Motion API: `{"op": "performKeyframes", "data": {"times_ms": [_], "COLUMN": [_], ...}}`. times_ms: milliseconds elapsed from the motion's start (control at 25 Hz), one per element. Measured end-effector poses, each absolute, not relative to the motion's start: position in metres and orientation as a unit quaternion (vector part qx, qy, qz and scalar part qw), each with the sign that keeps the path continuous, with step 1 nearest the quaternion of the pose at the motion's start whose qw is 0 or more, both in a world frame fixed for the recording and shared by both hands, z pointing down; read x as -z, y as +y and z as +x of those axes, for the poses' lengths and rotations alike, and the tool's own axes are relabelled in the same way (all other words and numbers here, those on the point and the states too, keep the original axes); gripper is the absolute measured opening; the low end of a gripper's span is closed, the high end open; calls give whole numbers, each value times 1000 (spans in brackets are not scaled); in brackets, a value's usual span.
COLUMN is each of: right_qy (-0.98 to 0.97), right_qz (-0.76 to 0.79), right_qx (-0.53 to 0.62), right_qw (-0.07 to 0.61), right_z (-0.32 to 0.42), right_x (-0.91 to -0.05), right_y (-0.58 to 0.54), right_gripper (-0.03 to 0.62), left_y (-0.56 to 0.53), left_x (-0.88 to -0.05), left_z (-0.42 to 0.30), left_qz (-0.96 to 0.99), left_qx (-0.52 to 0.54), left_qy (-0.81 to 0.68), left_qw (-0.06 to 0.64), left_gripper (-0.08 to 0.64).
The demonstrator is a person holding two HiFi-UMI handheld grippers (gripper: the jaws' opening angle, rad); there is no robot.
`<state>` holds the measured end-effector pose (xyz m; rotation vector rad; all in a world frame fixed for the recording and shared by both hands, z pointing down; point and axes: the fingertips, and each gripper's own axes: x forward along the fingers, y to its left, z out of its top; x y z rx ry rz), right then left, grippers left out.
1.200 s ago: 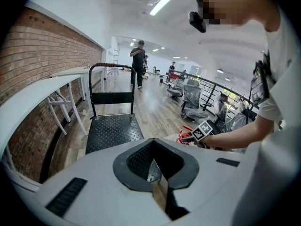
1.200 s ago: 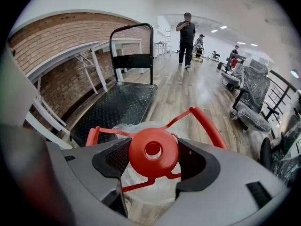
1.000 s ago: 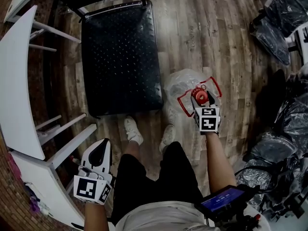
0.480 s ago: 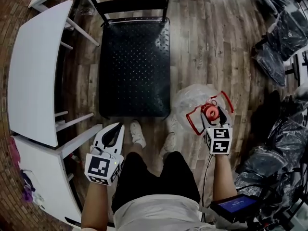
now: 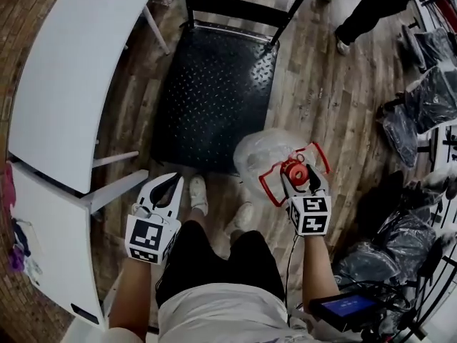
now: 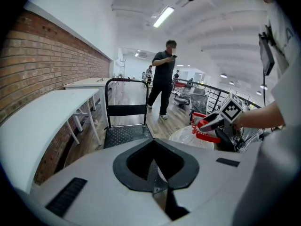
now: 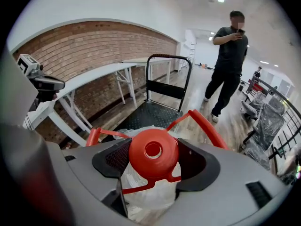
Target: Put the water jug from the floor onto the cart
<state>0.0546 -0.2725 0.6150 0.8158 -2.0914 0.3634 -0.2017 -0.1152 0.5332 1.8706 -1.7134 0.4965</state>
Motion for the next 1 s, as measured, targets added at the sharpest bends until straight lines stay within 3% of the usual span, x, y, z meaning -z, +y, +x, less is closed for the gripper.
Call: {"op": "performKeyframes", "data": {"times_ms": [440,1000], "right_qy": [-837,-829], "right_qz": [266,258], "right_qx": [-138,-116], "right_qw": [457,482], "right_z": [-38,-78], "right_x": [-672,-689], "right_y": [-248,-243], "right_gripper": [310,310], "left_y": [-76,-63], "left_x": [-552,-567], "left_z": [-242,-271], "left_qz": [668,666], "left_qx": [-158,-131], "left_qy": [-655,-650], "left_qw": [317,341], "left_gripper": [0,0]}}
